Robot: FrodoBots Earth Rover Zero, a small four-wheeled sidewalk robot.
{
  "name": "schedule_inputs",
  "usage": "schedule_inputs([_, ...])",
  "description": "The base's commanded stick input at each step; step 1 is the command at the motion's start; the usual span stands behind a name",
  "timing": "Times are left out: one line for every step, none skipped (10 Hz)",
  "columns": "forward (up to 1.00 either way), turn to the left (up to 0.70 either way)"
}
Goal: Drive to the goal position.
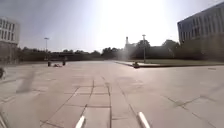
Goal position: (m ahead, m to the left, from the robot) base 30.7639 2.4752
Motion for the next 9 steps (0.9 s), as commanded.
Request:
schedule_inputs([0.7, 0.0])
schedule_inputs([0.7, 0.0])
schedule_inputs([0.7, 0.0])
schedule_inputs([0.7, 0.0])
schedule_inputs([0.7, 0.0])
schedule_inputs([0.7, 0.0])
schedule_inputs([0.7, 0.0])
schedule_inputs([0.7, 0.0])
schedule_inputs([0.7, 0.0])
